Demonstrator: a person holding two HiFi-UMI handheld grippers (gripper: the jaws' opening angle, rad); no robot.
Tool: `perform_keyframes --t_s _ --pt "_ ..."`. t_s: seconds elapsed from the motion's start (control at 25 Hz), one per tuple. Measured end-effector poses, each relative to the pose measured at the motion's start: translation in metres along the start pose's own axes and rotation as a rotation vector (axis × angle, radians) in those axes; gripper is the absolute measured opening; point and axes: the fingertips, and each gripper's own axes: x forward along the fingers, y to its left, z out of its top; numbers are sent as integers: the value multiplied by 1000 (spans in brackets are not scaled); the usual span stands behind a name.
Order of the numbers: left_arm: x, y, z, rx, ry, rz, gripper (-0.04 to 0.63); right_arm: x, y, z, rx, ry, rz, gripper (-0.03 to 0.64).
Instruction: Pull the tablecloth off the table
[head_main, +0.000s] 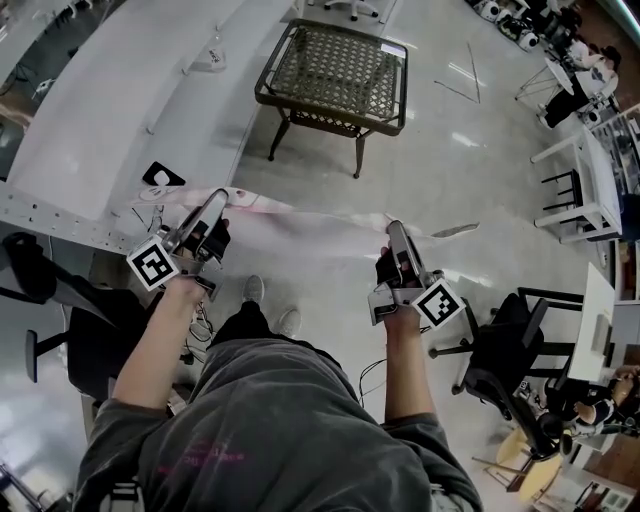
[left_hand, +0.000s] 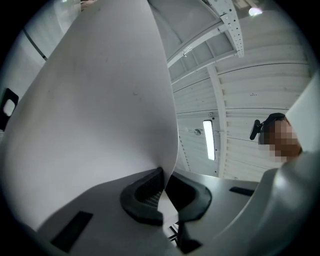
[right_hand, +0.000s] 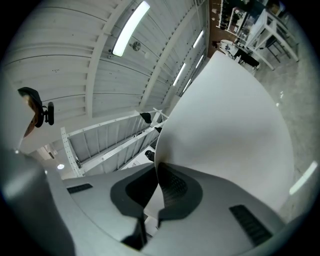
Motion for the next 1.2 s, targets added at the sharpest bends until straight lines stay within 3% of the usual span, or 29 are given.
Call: perform_keyframes --t_s 0.48,0.68,1.2 --pt "4 -11 7 1 32 -34 2 -5 12 9 -30 -51 -12 5" --pt "6 -18 24 64 56 -74 2 -4 27 8 -41 -74 -24 5" --pt "6 -5 66 -11 50 -140 2 30 52 -4 -77 -89 -55 6"
